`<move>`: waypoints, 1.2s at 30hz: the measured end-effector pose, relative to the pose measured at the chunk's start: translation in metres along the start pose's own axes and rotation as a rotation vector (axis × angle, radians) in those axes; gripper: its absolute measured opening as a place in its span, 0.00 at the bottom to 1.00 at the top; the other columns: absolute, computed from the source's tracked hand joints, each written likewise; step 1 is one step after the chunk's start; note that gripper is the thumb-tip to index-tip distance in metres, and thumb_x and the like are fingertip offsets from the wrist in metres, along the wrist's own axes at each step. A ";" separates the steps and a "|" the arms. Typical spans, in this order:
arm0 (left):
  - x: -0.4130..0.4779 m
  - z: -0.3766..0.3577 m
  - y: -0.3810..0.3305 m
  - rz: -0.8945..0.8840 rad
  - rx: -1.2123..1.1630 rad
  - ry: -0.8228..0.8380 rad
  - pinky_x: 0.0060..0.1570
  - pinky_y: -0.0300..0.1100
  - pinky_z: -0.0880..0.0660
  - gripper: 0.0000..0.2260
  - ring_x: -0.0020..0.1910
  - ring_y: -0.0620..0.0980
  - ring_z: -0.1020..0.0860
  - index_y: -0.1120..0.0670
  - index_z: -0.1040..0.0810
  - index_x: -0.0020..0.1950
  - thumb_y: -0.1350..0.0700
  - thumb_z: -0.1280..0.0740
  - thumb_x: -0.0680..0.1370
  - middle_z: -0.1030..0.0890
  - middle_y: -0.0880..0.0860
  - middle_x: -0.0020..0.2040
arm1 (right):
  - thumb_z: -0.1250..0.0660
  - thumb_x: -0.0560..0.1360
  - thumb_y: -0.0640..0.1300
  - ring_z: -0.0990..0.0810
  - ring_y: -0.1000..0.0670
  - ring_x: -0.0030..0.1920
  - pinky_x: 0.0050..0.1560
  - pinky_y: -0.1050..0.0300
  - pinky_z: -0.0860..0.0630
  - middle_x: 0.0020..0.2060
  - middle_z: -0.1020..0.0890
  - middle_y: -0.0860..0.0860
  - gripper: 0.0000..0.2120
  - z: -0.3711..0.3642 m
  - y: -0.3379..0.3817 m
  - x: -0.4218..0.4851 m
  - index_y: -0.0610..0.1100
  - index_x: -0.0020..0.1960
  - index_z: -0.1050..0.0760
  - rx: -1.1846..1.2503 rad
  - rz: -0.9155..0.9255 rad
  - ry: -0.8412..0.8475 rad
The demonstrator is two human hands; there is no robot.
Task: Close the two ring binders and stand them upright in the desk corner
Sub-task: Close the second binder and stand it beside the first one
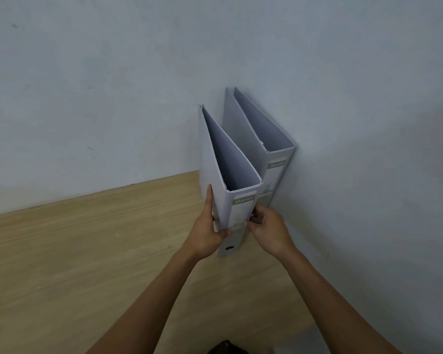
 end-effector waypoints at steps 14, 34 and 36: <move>0.053 -0.010 -0.009 0.045 0.101 -0.051 0.69 0.54 0.31 0.53 0.76 0.56 0.35 0.42 0.65 0.80 0.62 0.27 0.75 0.40 0.50 0.80 | 0.23 0.70 0.39 0.18 0.54 0.40 0.40 0.63 0.22 0.38 0.19 0.54 0.15 0.015 -0.010 0.043 0.53 0.40 0.27 0.013 -0.052 -0.285; 0.085 -0.003 -0.007 0.125 0.140 -0.047 0.64 0.48 0.27 0.53 0.74 0.56 0.32 0.38 0.66 0.79 0.60 0.27 0.75 0.36 0.50 0.79 | 0.24 0.72 0.47 0.22 0.60 0.33 0.26 0.74 0.29 0.34 0.20 0.56 0.11 0.015 -0.008 0.063 0.50 0.38 0.26 -0.001 -0.095 -0.283; 0.083 -0.003 -0.010 0.136 0.137 -0.062 0.65 0.49 0.27 0.52 0.74 0.56 0.32 0.41 0.65 0.80 0.60 0.26 0.75 0.36 0.51 0.79 | 0.24 0.72 0.46 0.21 0.59 0.34 0.26 0.72 0.28 0.34 0.20 0.56 0.10 0.015 -0.007 0.062 0.50 0.38 0.25 -0.003 -0.101 -0.269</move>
Point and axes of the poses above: each hand's wrist, its own x-axis towards the middle knuckle, its own z-axis out of the back of the hand, y = z × x, the point moved 1 cm from there along x, towards the middle knuckle
